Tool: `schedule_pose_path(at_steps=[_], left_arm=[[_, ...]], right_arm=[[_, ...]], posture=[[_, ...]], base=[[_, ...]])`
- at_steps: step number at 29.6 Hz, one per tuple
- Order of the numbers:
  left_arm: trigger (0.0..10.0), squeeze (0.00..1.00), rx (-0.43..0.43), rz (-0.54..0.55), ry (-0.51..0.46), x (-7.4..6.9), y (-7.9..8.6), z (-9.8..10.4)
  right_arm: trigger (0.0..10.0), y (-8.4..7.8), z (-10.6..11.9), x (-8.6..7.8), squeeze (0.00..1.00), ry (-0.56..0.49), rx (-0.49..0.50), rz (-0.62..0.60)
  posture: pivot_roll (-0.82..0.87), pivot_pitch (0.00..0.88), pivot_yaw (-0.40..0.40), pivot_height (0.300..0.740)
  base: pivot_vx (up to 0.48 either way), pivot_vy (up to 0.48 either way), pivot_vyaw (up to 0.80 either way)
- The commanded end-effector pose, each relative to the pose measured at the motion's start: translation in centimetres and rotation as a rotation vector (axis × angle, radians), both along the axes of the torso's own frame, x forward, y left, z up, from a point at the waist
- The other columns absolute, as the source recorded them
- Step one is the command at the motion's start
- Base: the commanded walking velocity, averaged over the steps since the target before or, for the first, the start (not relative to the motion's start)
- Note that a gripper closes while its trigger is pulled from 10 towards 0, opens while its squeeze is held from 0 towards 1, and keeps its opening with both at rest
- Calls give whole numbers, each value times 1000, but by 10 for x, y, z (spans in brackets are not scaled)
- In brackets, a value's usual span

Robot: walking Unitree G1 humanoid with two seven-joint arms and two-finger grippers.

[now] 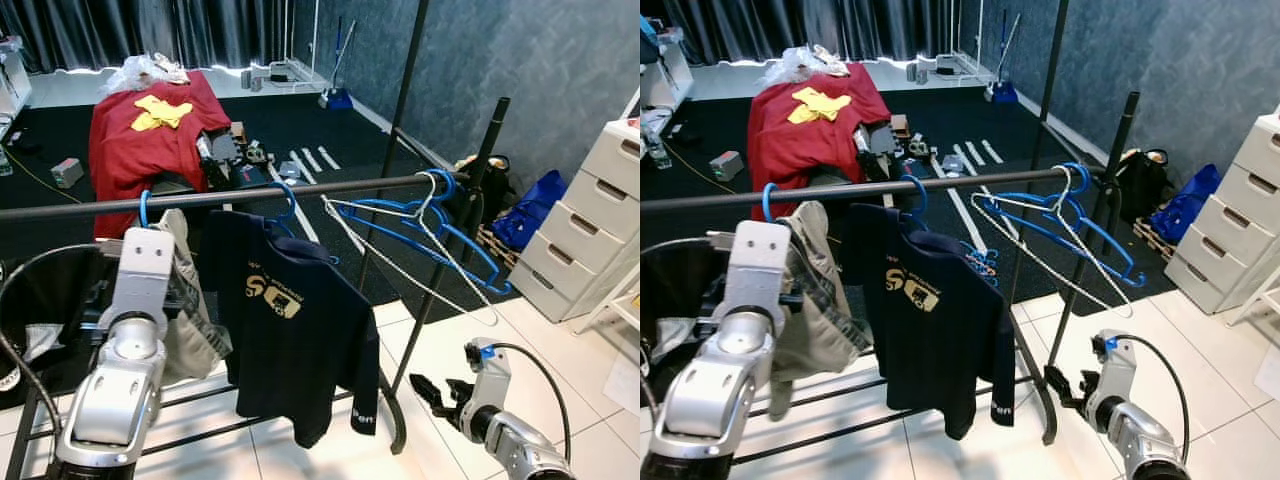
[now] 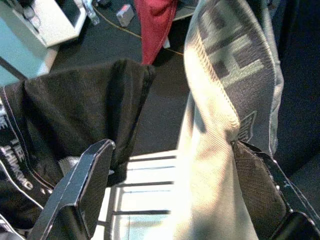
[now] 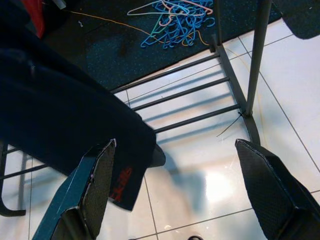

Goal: Hang hanger

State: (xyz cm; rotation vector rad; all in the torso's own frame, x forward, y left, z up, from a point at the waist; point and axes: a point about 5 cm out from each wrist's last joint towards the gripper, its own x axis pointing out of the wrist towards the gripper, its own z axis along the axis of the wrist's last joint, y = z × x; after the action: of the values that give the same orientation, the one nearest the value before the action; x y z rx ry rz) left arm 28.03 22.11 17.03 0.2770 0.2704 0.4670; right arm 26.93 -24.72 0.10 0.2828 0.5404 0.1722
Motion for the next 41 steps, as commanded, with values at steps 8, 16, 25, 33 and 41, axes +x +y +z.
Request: schedule_pose_path(at_steps=[8,16,25,33,41], left_arm=[[0,0,-234,-123,15,3,-14,-23],[0,0,-239,-151,38,6,-8,-34],[0,0,-98,-119,-125,7,24,2],[1176,0,-73,-370,-242,-27,45,41],[10000,0,-72,-472,-174,-77,78,40]], right_arm=[[10000,0,-1,-2,0,9,3,4],[10000,0,-1,-2,0,8,5,0],[10000,-1,0,-1,0,4,4,-7],[10000,-2,1,0,0,2,-2,-4],[10000,-4,14,12,0,-36,-69,67]], posture=[[-22,0,-59,740],[-31,0,-56,740],[-34,0,-59,740],[-14,0,-65,740],[10,0,-84,740]], base=[[0,0,0],[0,0,0],[0,0,0],[0,0,0],[0,0,0]])
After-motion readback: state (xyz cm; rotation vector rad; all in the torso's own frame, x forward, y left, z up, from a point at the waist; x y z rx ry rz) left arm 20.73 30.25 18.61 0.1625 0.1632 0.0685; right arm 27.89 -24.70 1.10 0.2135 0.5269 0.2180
